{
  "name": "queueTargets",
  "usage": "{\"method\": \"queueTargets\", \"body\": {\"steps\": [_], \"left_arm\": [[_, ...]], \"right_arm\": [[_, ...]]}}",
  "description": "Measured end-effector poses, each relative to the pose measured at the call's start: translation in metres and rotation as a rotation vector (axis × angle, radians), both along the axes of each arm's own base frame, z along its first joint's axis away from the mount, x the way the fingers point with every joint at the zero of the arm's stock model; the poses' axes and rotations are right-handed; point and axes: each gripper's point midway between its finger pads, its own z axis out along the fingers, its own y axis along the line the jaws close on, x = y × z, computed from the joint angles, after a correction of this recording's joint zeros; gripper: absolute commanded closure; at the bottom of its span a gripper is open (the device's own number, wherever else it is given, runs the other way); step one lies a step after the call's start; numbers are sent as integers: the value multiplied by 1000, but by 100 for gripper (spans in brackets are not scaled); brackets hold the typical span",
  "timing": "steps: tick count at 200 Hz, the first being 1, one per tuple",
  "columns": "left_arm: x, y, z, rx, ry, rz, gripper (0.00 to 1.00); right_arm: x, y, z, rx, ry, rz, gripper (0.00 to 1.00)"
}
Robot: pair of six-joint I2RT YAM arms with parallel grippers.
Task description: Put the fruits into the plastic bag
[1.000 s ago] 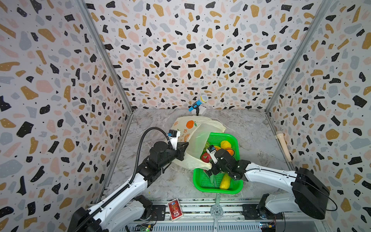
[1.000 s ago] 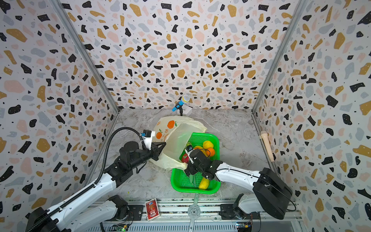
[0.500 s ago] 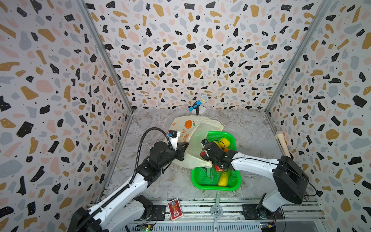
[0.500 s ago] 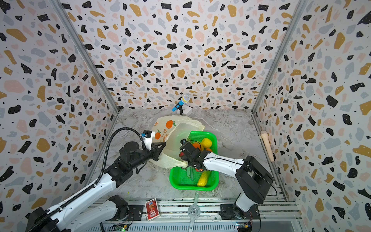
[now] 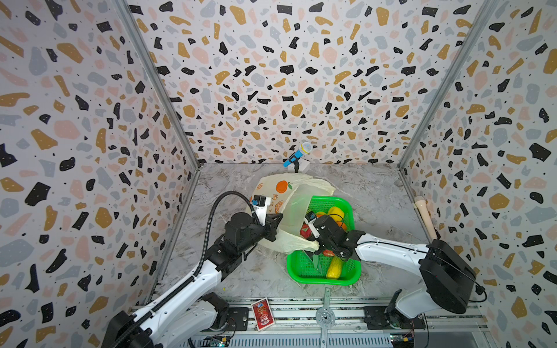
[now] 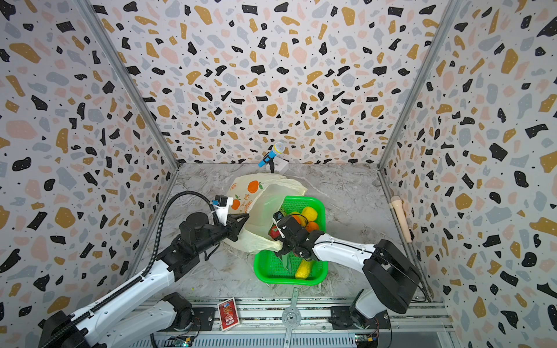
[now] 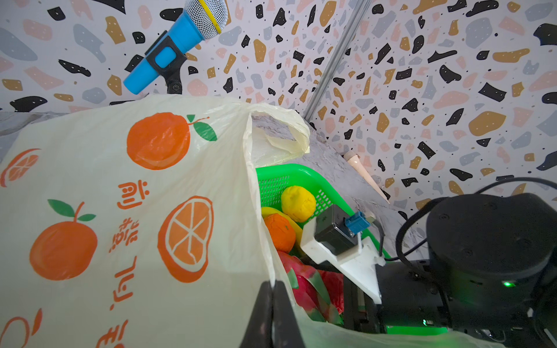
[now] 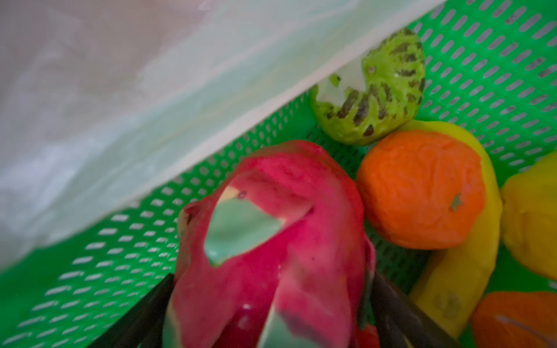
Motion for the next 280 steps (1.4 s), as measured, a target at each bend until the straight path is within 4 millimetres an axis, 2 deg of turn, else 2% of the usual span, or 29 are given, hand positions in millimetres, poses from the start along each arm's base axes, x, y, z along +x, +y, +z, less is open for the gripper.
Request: {"method": "queueTargets", "body": {"steps": [25, 52, 70, 76, 89, 98, 115, 125, 155, 191, 245, 280], "left_arm": [[0, 0, 0, 0, 0, 0, 100], [0, 0, 0, 0, 0, 0, 100], [0, 0, 0, 0, 0, 0, 100], [0, 0, 0, 0, 0, 0, 100], [0, 0, 0, 0, 0, 0, 100], [0, 0, 0, 0, 0, 0, 100], [0, 0, 0, 0, 0, 0, 100], [0, 0, 0, 0, 1, 0, 100], [1, 0, -2, 2, 5, 0, 100], [1, -1, -3, 5, 7, -1, 100], [1, -1, -5, 9, 12, -4, 100], [1, -2, -5, 10, 14, -8, 100]], "right_arm": [[-3, -12, 23, 84, -20, 6, 84], [11, -26, 61, 195, -79, -30, 84], [20, -36, 76, 241, -99, -54, 80], [21, -38, 78, 251, -98, -57, 73], [21, -38, 79, 263, -91, -44, 45], [18, -36, 78, 268, -76, -25, 31], [11, -30, 74, 273, -47, 13, 15], [7, -26, 70, 277, -26, 32, 0], [-5, -13, 55, 254, 23, 80, 1], [-14, -6, 22, 178, 97, 93, 1], [2, -5, 1, 35, 139, 8, 1], [9, 2, -3, -58, 141, -21, 1]]}}
